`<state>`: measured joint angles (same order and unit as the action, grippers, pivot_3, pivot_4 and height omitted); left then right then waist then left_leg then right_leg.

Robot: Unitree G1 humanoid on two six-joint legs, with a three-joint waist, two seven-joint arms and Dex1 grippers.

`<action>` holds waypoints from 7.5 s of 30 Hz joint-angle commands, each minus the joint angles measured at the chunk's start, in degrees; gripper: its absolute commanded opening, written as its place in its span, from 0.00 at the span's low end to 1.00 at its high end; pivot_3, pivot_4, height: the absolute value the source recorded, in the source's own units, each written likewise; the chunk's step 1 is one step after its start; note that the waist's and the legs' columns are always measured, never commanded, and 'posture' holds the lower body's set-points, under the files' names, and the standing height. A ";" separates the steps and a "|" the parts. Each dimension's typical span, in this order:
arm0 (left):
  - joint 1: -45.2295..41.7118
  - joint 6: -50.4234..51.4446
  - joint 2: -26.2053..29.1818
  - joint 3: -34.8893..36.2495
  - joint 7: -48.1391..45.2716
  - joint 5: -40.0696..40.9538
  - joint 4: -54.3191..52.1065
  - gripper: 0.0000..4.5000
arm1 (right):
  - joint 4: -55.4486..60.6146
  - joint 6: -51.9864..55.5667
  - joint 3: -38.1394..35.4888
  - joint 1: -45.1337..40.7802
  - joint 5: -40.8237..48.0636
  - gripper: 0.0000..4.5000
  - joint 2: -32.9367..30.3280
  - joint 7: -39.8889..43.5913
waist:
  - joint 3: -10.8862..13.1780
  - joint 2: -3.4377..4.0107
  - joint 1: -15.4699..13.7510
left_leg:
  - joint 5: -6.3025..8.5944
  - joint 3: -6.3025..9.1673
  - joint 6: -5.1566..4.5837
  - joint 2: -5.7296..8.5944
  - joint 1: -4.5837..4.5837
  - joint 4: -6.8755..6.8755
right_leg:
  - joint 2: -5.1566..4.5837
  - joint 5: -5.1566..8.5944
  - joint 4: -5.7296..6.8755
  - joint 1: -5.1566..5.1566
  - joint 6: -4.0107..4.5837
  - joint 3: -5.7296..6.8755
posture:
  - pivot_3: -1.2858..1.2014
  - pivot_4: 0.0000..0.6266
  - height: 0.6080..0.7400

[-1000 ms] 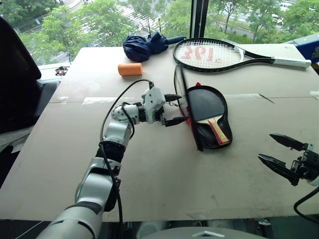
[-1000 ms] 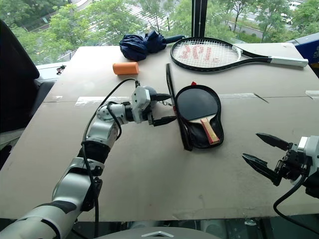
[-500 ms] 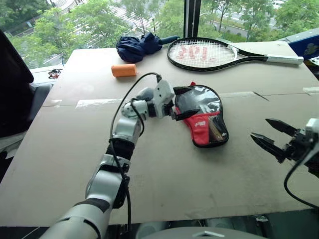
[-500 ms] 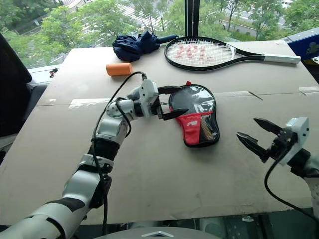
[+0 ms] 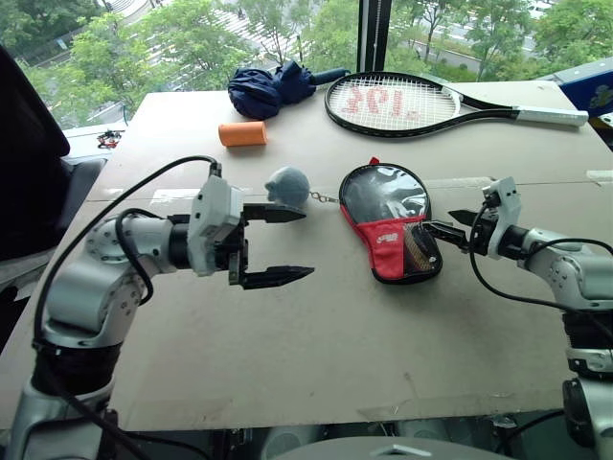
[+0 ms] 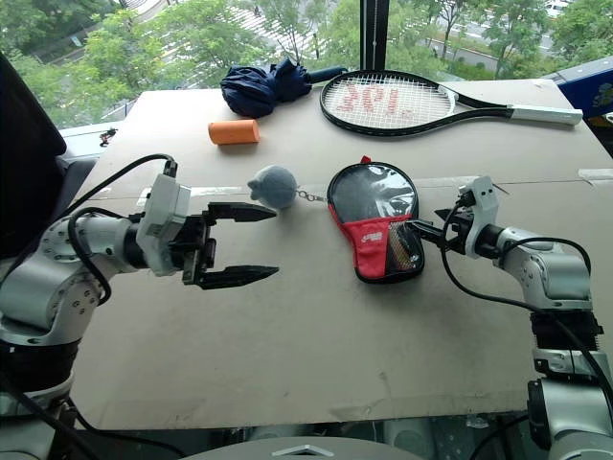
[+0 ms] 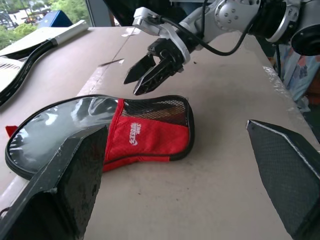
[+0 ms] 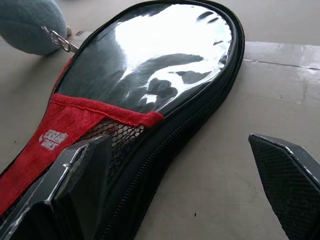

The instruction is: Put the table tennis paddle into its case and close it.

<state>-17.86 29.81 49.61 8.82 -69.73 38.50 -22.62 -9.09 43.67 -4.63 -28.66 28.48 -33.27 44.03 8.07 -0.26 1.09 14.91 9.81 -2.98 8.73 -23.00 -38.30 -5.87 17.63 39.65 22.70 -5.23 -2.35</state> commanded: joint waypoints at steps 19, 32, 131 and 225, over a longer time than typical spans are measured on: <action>-0.92 0.65 2.57 5.37 7.02 2.25 -3.95 1.00 | -1.32 24.32 -3.74 -6.03 6.42 0.02 5.61 -2.48 | 0.01 0.00 0.02 | 0.00 0.00 0.01 0.00 0.00 0.05 | 0.00 0.00 -0.04 0.00 0.00 0.00 | 0.52 0.24 0.89; -2.75 -1.09 1.87 2.60 5.50 1.20 -1.41 1.00 | 25.67 48.83 -26.98 7.23 17.51 0.02 24.71 -27.08 | 0.00 0.00 -0.24 | 0.01 0.05 0.01 0.00 -0.02 0.12 | -0.01 0.00 -0.04 0.01 0.00 0.02 | 0.52 0.24 0.89; -59.64 -39.06 -33.86 -21.98 31.44 -56.46 99.55 0.00 | 35.35 8.16 27.11 14.63 -11.14 0.83 -0.92 -9.47 | -0.06 -0.85 -0.32 | 0.01 0.62 -0.01 0.22 -0.88 -0.89 | -0.14 -0.02 0.28 0.35 -0.05 0.77 | 0.52 0.24 0.89; -40.21 -41.85 -42.23 -28.46 -12.68 -46.37 76.21 0.99 | 0.20 -12.36 -1.11 -0.77 -9.04 0.83 -19.85 9.80 | -0.09 -0.78 -0.14 | 0.00 0.54 -0.02 0.22 -1.07 -1.00 | -0.20 -0.01 0.32 0.46 -0.05 0.76 | 0.52 0.24 0.89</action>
<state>-58.28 -13.26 7.49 -18.27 -81.87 -6.74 53.01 -4.81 35.36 -6.90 -27.14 22.60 -51.41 51.64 7.99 -1.05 0.95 14.92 10.27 -3.00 8.95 -24.07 -39.29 -6.07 17.61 39.96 23.17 -5.28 -1.62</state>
